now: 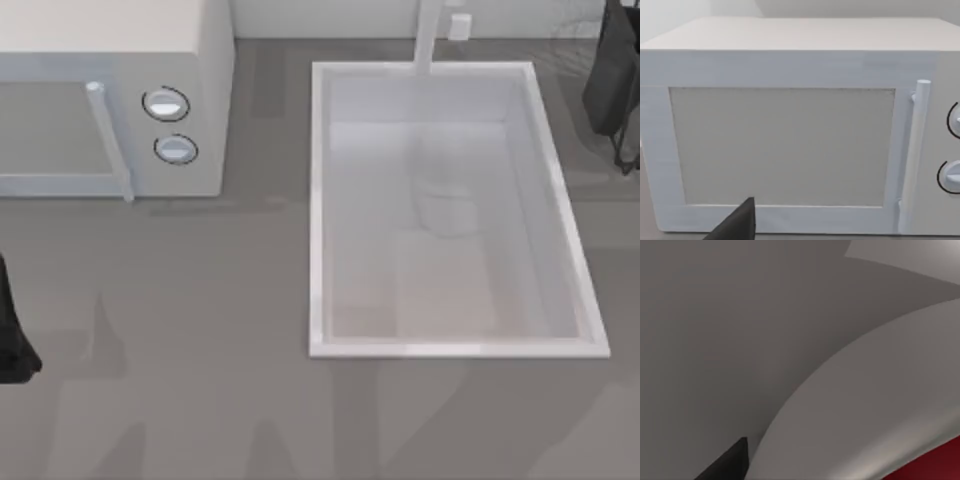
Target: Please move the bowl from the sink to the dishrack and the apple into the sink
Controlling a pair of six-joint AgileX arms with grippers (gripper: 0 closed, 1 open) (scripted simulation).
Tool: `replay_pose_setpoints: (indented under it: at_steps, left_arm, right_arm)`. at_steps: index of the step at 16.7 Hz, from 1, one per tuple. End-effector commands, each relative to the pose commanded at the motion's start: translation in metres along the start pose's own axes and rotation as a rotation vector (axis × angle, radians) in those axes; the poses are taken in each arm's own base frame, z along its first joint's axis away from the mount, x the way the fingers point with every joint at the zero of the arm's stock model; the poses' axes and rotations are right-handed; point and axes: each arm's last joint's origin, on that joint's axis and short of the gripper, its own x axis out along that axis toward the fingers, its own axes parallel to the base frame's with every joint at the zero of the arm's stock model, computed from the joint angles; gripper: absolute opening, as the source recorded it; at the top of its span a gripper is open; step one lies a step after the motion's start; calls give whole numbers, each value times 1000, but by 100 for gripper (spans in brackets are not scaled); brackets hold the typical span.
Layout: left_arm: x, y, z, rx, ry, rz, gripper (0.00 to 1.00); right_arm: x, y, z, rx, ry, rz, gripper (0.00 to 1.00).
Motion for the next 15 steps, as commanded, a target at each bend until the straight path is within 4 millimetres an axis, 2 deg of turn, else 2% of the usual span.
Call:
replay_pose_setpoints:
  at_steps: [4, 12, 13, 15]
  left_arm:
    - [0, 0, 0, 0, 0, 0, 100]
    - [0, 0, 0, 0, 0, 0, 100]
    - [0, 0, 0, 0, 0, 0, 100]
    - [0, 0, 0, 0, 0, 0, 100]
  right_arm:
    - [0, 0, 0, 0, 0, 0, 2]
    - [0, 0, 0, 0, 0, 0, 0]
    - [-28, -1, 0, 3, -42, -63, 0]
    - [-34, -1, 2, 2, -48, -65, 0]
